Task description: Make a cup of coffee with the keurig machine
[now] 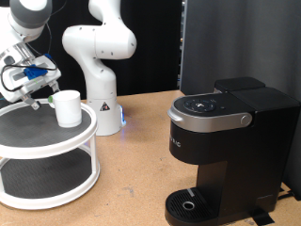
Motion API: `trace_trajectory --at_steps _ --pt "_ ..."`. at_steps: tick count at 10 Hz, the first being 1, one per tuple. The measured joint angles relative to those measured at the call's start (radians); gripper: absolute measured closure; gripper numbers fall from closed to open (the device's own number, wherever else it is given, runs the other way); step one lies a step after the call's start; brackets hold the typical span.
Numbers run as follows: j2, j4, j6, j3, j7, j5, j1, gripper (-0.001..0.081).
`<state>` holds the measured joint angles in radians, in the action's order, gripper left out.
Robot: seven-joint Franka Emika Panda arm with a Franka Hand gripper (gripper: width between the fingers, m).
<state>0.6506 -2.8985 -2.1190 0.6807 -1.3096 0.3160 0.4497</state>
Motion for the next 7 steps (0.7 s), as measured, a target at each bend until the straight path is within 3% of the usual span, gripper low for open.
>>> trace_trajectory --at_steps 7 --pt "0.000 -0.016 -0.017 0.000 -0.001 0.042 0.000 0.0001"
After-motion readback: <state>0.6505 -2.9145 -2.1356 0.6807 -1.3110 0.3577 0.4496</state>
